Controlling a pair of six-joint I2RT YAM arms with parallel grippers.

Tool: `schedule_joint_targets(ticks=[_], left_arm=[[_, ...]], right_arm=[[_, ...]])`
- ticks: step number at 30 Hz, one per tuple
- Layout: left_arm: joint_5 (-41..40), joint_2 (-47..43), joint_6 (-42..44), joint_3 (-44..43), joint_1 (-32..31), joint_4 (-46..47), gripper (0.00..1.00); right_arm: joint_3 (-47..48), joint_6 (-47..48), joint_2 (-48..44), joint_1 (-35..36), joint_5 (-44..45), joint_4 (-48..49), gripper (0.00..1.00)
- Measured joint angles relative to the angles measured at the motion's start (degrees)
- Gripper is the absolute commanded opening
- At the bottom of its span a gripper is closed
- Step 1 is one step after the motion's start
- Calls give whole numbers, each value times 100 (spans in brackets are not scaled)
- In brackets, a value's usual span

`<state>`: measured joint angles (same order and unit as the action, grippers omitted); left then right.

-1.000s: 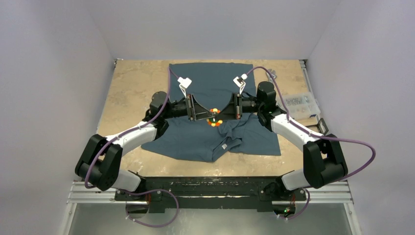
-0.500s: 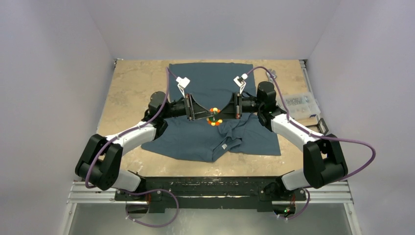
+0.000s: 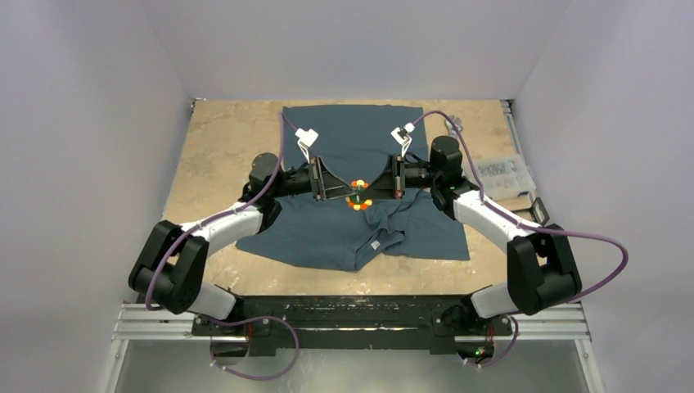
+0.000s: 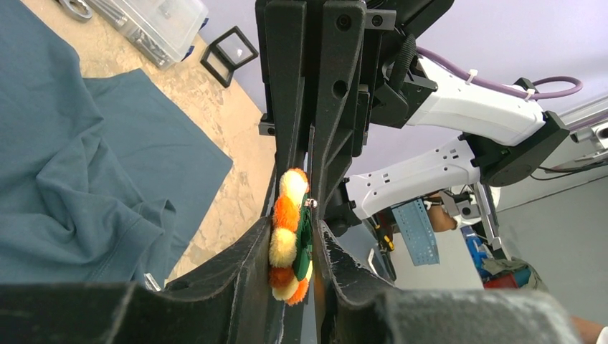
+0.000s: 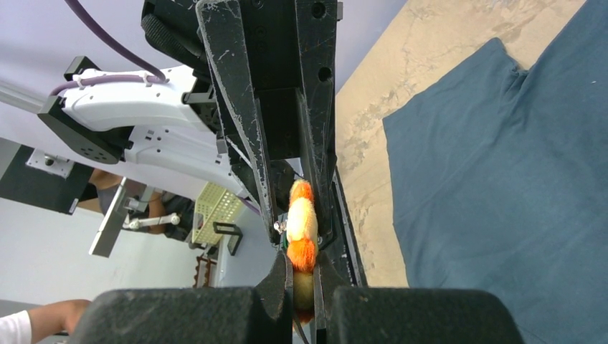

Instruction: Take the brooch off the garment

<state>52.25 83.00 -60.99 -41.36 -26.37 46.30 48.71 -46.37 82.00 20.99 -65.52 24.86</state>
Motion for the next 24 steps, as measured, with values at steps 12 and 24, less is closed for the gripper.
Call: schedule_joint_targets(ticks=[12,24], left_arm=[[90,70,13,-57,-15,22,23],[164,90,79,-149,-76,-120,23]], right_arm=[[2,66,0,11,-28,-2,0],[4,173,0,11,-160,-7,0]])
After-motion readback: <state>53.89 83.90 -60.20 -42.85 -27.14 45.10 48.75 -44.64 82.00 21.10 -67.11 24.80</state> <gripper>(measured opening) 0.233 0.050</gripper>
